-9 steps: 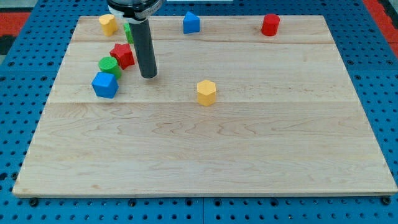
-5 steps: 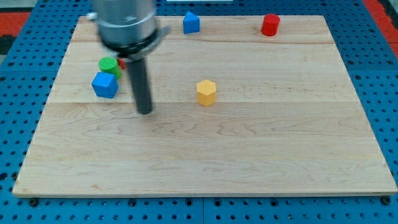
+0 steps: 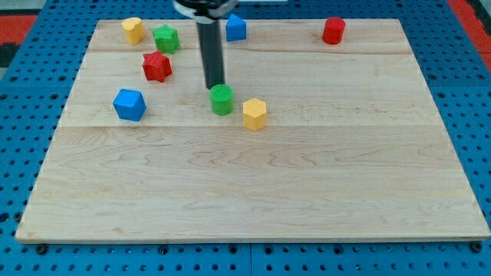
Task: Slide the green circle to the center right
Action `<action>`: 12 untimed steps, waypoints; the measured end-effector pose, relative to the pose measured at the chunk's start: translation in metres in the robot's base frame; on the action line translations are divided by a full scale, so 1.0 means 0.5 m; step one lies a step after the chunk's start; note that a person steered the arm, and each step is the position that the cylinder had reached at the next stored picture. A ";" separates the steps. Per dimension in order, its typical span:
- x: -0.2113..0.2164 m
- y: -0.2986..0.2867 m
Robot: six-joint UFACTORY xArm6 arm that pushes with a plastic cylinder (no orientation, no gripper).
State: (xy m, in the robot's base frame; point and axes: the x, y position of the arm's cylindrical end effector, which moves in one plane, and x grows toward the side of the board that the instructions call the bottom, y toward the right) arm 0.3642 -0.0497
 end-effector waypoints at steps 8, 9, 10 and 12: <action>0.101 0.377; 0.100 0.415; 0.166 0.337; 0.189 0.557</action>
